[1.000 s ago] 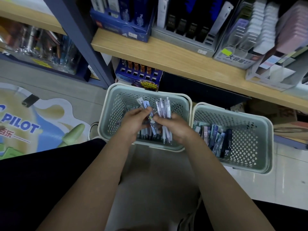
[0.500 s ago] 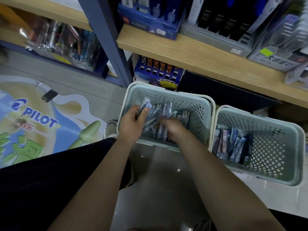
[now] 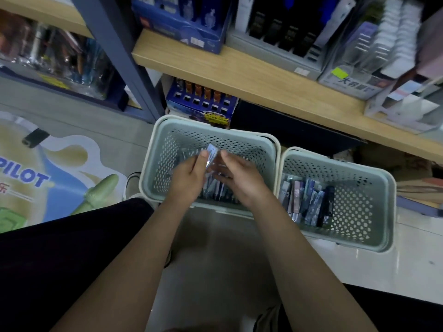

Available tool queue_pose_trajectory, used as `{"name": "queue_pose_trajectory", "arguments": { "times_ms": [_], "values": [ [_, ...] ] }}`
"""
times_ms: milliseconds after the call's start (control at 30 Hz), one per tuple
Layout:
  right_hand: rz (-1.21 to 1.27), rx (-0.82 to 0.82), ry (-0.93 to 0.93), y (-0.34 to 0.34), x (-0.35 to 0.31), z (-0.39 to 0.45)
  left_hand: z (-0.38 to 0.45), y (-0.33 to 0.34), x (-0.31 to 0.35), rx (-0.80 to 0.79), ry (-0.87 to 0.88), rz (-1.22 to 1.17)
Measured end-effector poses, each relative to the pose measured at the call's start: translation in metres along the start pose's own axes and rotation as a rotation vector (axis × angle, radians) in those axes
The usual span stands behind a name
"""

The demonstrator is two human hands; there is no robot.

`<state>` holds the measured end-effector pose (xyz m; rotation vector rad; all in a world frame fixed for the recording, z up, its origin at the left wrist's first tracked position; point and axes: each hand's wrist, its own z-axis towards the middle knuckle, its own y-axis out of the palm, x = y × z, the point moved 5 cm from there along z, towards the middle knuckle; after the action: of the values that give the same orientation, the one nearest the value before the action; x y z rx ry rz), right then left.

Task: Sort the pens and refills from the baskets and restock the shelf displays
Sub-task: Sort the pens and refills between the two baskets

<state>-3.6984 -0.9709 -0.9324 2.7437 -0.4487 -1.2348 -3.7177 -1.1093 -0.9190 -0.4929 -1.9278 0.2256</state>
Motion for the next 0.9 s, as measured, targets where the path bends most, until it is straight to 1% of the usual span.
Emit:
{"name": "queue_pose_trajectory", "arguments": {
  "times_ms": [67,167,200,267,333,400,467,533,633,733,900],
  "values": [
    [0.042,-0.018,-0.055,-0.005,-0.013,-0.016,-0.008,0.021,0.018,-0.074,-0.001,-0.030],
    [0.065,0.034,-0.115,-0.029,-0.028,-0.034,-0.018,0.050,0.040,-0.145,-0.004,-0.011],
    [0.074,0.056,-0.136,-0.040,-0.033,-0.039,-0.020,0.058,0.045,-0.162,0.019,-0.001],
    [0.112,0.133,-0.167,-0.073,-0.039,-0.046,-0.023,0.075,0.052,-0.181,0.140,0.101],
    [0.143,0.199,-0.165,-0.107,-0.041,-0.052,-0.024,0.092,0.054,-0.158,0.279,0.278],
    [0.137,0.240,-0.139,-0.138,-0.037,-0.056,-0.030,0.111,0.058,-0.178,0.380,0.438],
    [0.087,0.269,-0.105,-0.163,-0.027,-0.058,-0.036,0.131,0.059,-0.256,0.451,0.591],
    [-0.050,0.300,-0.046,-0.179,-0.013,-0.059,-0.039,0.142,0.050,-0.315,0.504,0.707],
    [-0.276,0.387,0.078,-0.196,0.007,-0.055,-0.039,0.147,0.035,-0.350,0.504,0.831],
    [-0.390,0.433,0.146,-0.207,0.024,-0.037,-0.038,0.146,0.025,-0.372,0.456,0.853],
    [-0.440,0.453,0.201,-0.209,0.038,-0.013,-0.038,0.146,0.024,-0.358,0.466,0.846]
  ]
}}
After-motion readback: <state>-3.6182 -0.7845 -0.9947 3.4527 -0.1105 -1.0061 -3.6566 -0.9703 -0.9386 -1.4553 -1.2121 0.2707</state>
